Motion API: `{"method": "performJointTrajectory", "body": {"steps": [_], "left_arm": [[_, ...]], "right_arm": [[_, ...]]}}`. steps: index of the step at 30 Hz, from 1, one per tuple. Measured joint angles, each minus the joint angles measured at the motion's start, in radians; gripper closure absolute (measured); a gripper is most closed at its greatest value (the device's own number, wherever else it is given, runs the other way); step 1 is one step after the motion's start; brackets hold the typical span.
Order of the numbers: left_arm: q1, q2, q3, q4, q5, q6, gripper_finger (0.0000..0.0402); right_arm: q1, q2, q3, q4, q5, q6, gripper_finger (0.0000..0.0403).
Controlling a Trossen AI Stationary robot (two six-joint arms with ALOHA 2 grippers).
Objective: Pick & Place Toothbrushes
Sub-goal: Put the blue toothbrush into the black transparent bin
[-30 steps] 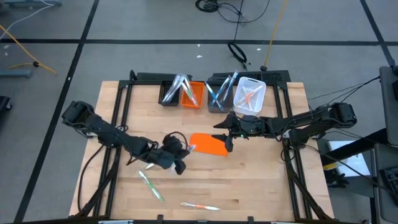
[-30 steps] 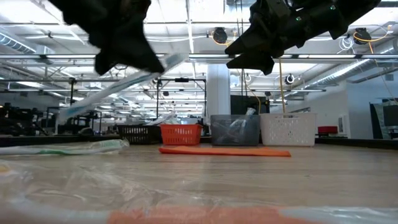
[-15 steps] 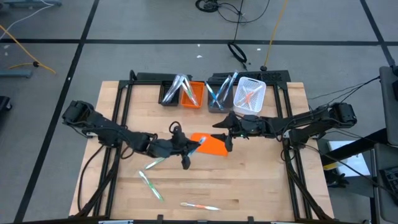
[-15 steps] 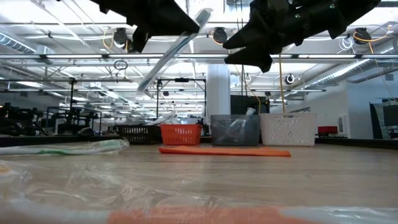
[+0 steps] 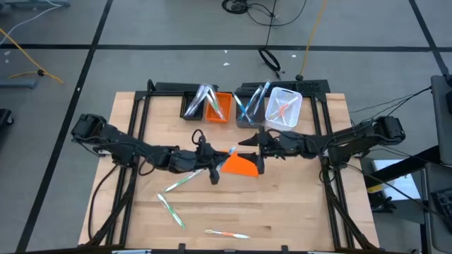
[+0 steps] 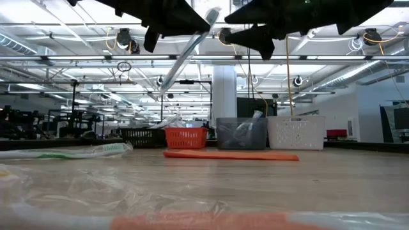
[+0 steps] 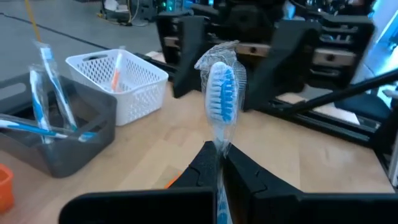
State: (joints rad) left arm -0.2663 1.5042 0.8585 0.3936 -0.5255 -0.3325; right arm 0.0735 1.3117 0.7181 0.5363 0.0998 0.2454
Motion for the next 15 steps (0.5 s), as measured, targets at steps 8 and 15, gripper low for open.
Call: {"method": "performJointTrajectory", "body": {"steps": [8, 15], "left_arm": [[0.01, 0.001, 0.0, 0.068, 0.001, 0.026, 0.0396], [0.01, 0.001, 0.0, 0.087, 0.0, 0.042, 0.0397]], "right_arm": [[0.015, 0.0, 0.0, 0.071, 0.002, -0.014, 0.0181], [0.017, 0.04, 0.0, 0.18, -0.001, -0.004, 0.0181]]}}
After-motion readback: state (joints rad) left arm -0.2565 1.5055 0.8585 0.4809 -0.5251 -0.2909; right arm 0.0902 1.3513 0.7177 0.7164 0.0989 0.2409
